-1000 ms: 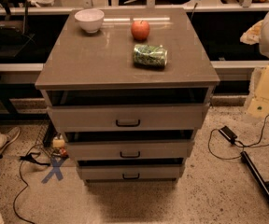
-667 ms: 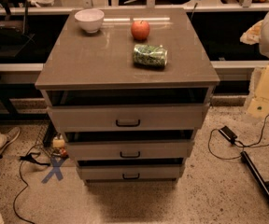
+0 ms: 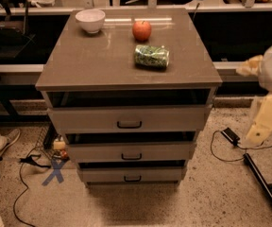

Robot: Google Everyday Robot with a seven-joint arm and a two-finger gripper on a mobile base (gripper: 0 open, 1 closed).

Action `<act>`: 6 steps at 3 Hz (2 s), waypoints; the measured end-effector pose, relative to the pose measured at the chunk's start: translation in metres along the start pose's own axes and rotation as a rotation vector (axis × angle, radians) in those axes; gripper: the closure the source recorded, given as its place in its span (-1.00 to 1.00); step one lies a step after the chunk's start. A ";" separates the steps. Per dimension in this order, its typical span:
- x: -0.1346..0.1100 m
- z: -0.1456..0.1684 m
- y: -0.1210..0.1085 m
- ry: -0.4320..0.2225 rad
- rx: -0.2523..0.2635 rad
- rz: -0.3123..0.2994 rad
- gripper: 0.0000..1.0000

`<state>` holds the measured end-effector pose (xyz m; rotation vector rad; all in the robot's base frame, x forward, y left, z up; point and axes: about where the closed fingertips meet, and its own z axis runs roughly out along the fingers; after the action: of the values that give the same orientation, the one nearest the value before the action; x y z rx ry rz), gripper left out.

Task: Open bottom drawer

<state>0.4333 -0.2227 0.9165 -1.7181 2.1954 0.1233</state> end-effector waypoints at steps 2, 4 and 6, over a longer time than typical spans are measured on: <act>0.017 0.130 0.044 -0.125 -0.206 0.020 -1.00; 0.006 0.192 0.076 -0.152 -0.316 0.020 -1.00; 0.034 0.310 0.085 -0.193 -0.322 0.045 -1.00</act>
Offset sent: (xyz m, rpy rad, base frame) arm -0.0306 0.0672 -0.2230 0.2458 0.2823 0.1125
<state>0.4124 -0.1449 0.6033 -1.7314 2.1591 0.6575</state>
